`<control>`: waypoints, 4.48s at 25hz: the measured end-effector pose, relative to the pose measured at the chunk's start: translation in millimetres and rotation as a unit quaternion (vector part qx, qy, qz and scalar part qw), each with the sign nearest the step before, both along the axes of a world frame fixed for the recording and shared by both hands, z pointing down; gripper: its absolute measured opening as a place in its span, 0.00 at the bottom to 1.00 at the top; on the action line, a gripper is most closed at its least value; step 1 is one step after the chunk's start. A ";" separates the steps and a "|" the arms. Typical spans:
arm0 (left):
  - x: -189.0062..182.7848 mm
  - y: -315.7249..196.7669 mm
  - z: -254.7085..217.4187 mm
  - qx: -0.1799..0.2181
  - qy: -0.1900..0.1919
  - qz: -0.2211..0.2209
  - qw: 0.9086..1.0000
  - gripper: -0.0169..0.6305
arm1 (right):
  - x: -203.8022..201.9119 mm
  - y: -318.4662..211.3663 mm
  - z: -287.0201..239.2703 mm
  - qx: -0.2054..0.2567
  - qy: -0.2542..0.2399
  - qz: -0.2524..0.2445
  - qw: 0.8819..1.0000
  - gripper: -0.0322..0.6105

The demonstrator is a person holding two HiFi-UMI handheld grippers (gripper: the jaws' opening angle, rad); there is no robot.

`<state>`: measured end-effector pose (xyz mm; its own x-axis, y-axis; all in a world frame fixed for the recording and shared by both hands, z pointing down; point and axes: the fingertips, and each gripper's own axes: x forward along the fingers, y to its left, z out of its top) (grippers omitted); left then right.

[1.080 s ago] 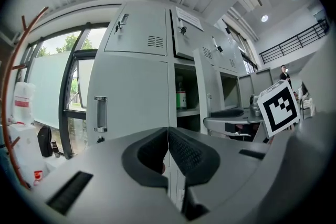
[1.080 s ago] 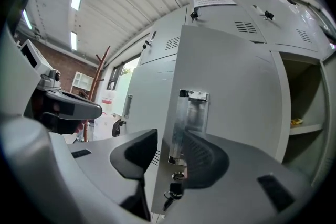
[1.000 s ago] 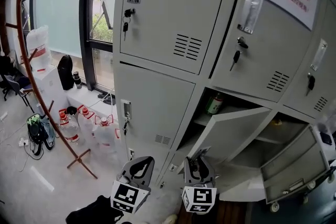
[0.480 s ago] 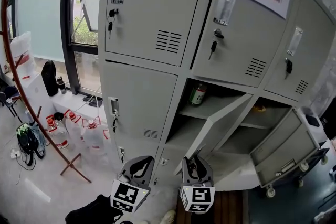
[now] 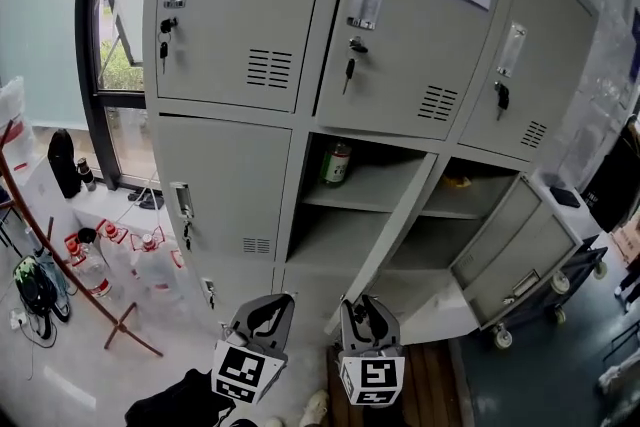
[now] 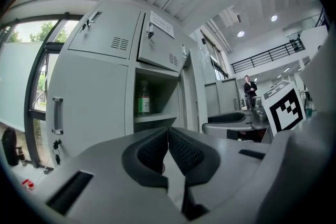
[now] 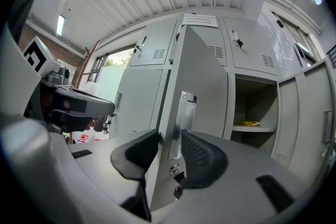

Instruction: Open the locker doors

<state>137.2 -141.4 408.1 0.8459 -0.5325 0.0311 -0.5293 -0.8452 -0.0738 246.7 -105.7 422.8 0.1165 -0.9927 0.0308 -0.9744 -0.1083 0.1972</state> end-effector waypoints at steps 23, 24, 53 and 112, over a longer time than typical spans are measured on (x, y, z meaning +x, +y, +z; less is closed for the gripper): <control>70.5 55.9 7.7 -0.001 -0.008 0.108 0.994 0.06 | 72.2 85.0 3.4 0.007 -0.014 0.129 0.992 0.20; 73.4 56.7 8.4 -0.001 -0.009 0.111 0.994 0.06 | 75.1 86.9 3.4 0.008 -0.013 0.133 0.991 0.19; 141.5 64.1 16.4 -0.010 -0.017 0.136 0.991 0.06 | 172.1 119.1 6.8 0.018 -0.021 0.212 0.977 0.07; -44.9 -7.1 -0.8 0.006 -0.004 -0.072 0.997 0.06 | -19.7 0.9 -5.9 0.030 -0.029 -0.027 0.999 0.08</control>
